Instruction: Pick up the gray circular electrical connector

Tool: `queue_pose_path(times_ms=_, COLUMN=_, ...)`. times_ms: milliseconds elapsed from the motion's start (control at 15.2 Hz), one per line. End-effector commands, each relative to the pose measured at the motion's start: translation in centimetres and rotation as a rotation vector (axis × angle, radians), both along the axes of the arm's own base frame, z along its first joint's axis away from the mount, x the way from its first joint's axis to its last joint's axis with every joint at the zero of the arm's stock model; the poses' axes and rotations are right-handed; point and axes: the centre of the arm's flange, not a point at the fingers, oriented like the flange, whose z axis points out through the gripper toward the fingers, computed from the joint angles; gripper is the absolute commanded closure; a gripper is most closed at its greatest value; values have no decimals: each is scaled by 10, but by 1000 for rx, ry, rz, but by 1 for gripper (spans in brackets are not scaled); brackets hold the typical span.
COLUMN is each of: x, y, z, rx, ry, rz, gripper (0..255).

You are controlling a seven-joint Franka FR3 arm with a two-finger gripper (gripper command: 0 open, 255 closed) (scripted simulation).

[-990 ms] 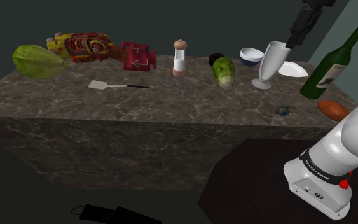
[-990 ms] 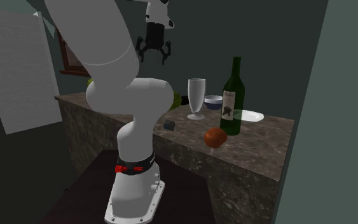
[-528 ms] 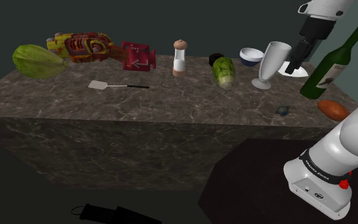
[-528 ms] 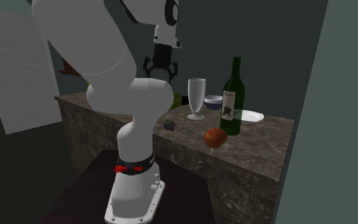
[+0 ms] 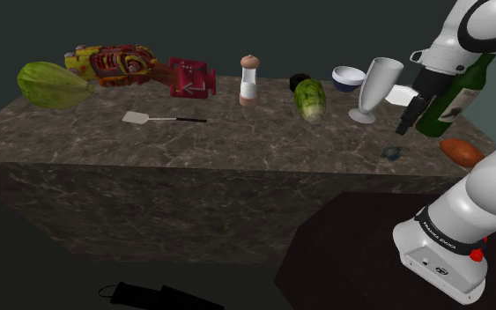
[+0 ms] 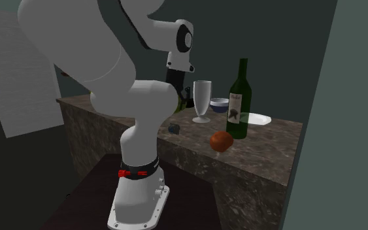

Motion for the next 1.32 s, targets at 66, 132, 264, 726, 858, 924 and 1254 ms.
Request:
queue_pose_path(times_ms=66, x=-9, y=-14, z=-37, rx=11, ry=8, rz=1, gripper=0)
queue_pose_path(times_ms=132, x=-13, y=-18, z=-49, rx=14, ry=11, rz=1, gripper=0)
queue_pose_path(times_ms=264, x=-14, y=-19, z=-57, rx=15, ry=12, rz=1, gripper=0)
queue_pose_path(times_ms=726, x=-14, y=-19, z=-92, rx=15, ry=12, rz=1, gripper=0)
queue_pose_path(times_ms=858, x=-14, y=-19, z=-92, rx=15, ry=12, rz=1, gripper=255)
queue_pose_path(times_ms=924, x=-14, y=-19, z=-92, rx=15, ry=12, rz=1, gripper=255)
queue_pose_path(times_ms=1254, x=-14, y=-19, z=-92, rx=15, ry=12, rz=1, gripper=255)
